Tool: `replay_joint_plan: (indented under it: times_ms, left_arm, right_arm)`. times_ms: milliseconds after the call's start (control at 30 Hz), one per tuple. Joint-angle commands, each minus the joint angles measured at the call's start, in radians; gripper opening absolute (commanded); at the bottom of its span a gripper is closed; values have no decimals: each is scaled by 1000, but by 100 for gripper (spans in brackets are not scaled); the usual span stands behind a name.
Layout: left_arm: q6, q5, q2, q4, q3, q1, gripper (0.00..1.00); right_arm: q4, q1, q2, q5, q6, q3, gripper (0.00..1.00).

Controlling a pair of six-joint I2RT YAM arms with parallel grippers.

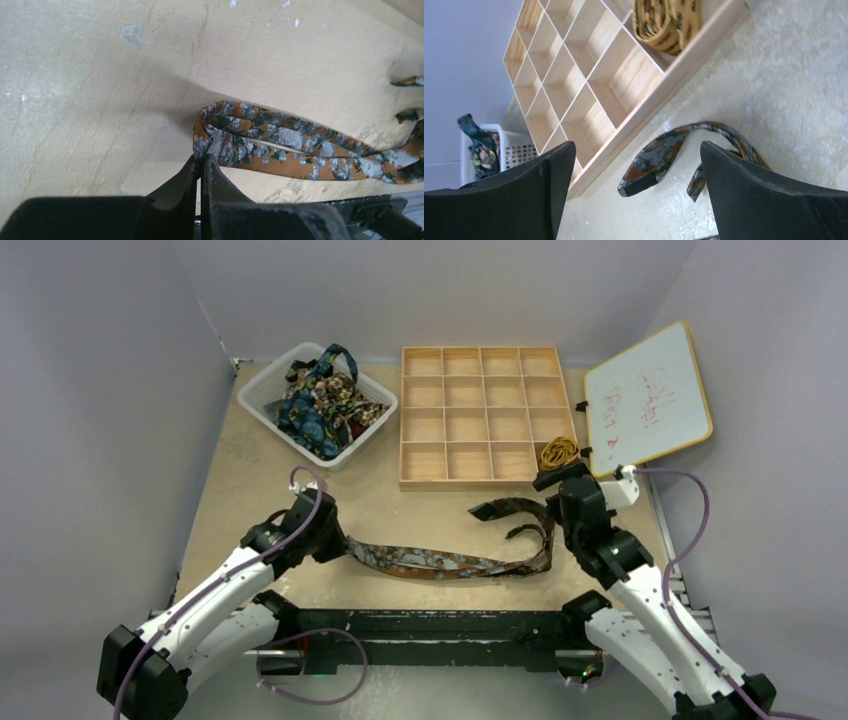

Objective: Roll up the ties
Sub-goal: Flatten out the tie at the center of the board.

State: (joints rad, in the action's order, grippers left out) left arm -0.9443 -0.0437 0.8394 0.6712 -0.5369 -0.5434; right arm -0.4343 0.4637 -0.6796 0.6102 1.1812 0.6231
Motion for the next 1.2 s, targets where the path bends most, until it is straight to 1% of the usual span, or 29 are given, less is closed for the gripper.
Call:
replay_joint_plan:
  times_ms: [0,67,133,200,233,267,300,367,433,500,567,600,700,833,967,1067,1167]
  left_arm:
    - [-63,-89,-41,34,-49,6,0]
    - [-74,-113,-52,37,-50,6,0]
    - [-82,-160,-57,56,-63,9,0]
    - [-78,-195,-56,70,-83,16,0]
    - [-62,-194,-54,61,-91,23,0]
    - [-51,-188,-45,52,-98,29,0]
    - [-44,-185,-33,46,-105,34,0]
    - [-29,-176,-5,37,-115,41,0]
    - [-14,-163,19,29,-117,52,0]
    - [-5,-160,26,29,-117,62,0]
    - [9,-157,19,20,-112,77,0]
    - [21,-146,16,10,-108,91,0]
    - [73,-94,27,-14,-108,150,0]
    - [130,-7,39,-52,-110,194,0]
    - [146,29,47,-68,-92,197,0]
    - [144,69,41,-85,-76,197,0]
    - [142,84,40,-91,-73,197,0]
  right_arm:
    - [95,-2,-130,-139,-326,109,94]
    - [106,-2,-219,-249,-395,160,95]
    - [58,-2,-349,-307,-483,246,93]
    - [9,-2,-448,-349,-598,311,95]
    - [-43,-2,-525,-377,-640,358,96]
    - [-66,-2,-564,-419,-682,380,96]
    - [-84,-1,-612,-410,-739,417,97]
    - [-131,10,-705,-464,-810,496,99]
    - [-179,27,-761,-436,-817,565,99]
    - [-232,29,-793,-301,-780,611,98]
    - [-246,29,-800,-262,-761,603,99]
    - [-232,29,-796,-270,-769,581,99]
    - [-207,33,-808,-369,-782,517,98]
    - [-161,57,-850,-408,-802,475,95]
    - [-87,123,-887,-378,-829,481,94]
    - [-85,152,-944,-314,-834,501,91]
    - [-111,165,-984,-305,-832,525,86]
